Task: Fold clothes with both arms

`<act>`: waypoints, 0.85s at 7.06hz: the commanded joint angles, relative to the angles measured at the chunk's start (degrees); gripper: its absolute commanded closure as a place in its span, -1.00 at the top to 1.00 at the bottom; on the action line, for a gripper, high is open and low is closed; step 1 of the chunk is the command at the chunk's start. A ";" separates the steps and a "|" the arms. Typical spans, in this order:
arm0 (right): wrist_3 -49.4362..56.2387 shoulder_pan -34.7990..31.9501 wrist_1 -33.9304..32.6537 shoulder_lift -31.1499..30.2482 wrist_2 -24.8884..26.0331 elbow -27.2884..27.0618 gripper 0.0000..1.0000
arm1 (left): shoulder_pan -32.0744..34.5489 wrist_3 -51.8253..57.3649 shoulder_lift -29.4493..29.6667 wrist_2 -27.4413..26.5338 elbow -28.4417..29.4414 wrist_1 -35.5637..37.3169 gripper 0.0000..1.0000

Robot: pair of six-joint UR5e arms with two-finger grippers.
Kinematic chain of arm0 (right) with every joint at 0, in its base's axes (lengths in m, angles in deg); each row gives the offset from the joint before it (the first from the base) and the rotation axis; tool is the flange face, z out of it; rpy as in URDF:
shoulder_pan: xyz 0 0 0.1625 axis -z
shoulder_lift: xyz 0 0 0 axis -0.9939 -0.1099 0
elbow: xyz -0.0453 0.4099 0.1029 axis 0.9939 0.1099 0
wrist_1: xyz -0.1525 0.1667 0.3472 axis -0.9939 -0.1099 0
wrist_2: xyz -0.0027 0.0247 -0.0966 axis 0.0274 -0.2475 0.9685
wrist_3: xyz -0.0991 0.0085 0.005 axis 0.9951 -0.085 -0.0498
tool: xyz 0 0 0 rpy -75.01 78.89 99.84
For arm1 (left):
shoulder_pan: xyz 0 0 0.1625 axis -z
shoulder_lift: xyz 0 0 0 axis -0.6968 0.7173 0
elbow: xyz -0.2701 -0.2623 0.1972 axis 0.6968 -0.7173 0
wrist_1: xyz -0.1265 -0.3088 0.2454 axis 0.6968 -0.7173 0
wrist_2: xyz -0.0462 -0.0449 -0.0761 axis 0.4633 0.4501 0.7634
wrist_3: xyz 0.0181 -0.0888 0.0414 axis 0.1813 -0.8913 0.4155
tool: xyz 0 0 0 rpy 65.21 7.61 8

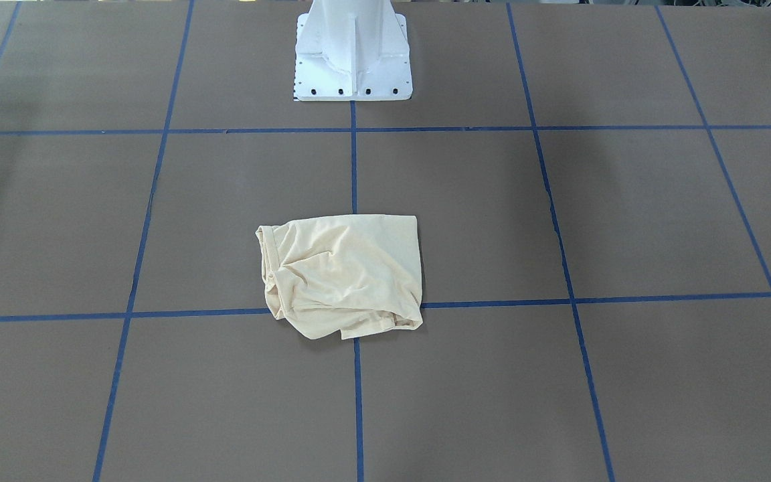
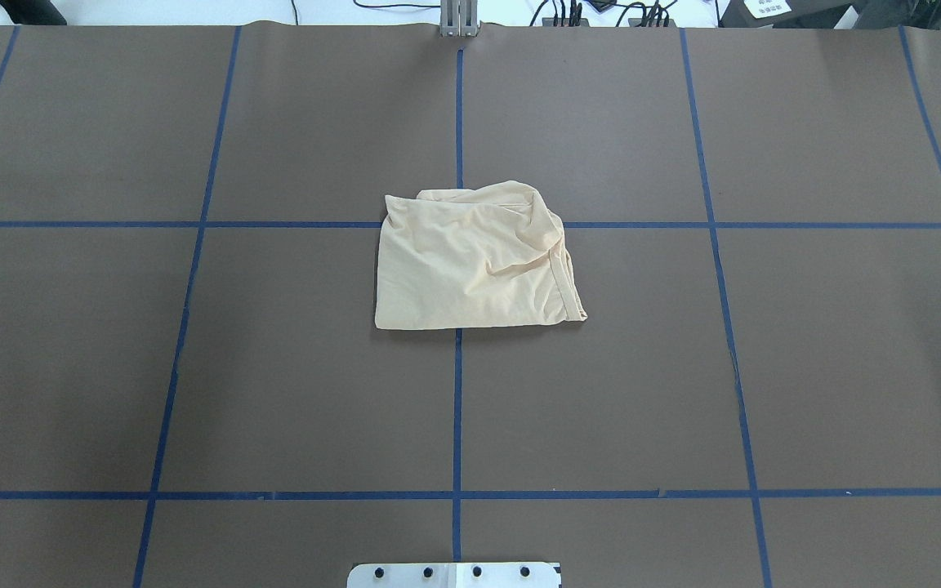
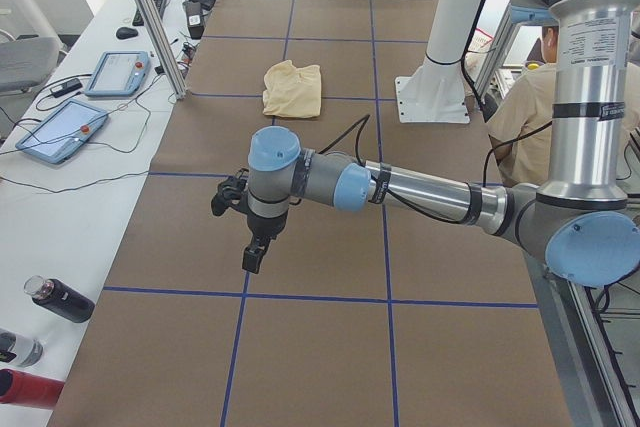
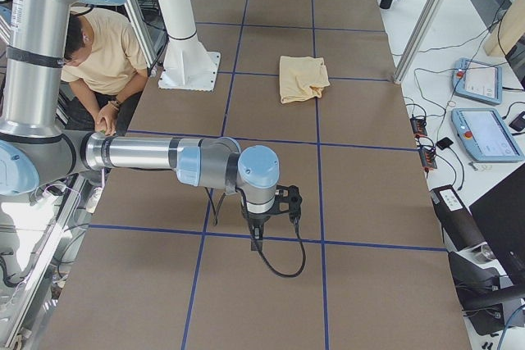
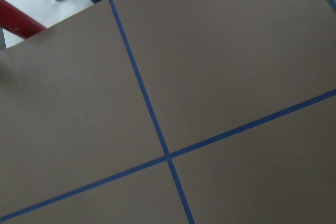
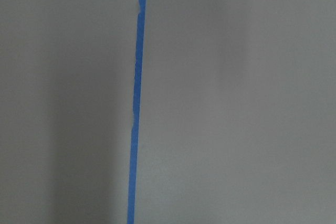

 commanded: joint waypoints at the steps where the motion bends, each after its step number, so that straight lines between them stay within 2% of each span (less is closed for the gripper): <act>1: -0.54 0.28 0.33 1.14 -1.15 0.49 1.00 | 0.32 1.02 -3.05 0.31 0.09 -0.15 1.00; 2: -3.06 2.71 0.24 2.20 -1.06 -0.22 1.00 | 0.41 1.03 -3.51 2.92 -0.18 -0.16 1.00; 3: -12.74 7.35 0.33 2.65 -0.98 -3.09 1.00 | 0.32 0.77 -4.73 6.77 -0.27 -0.16 1.00; 4: -17.97 8.79 0.59 2.65 -0.63 -4.60 1.00 | 0.41 1.02 -4.74 6.90 -0.45 -0.16 1.00; 6: -17.59 8.89 10.65 -1.54 0.17 -4.35 1.00 | 0.41 1.03 -6.05 6.90 -0.62 -1.20 1.00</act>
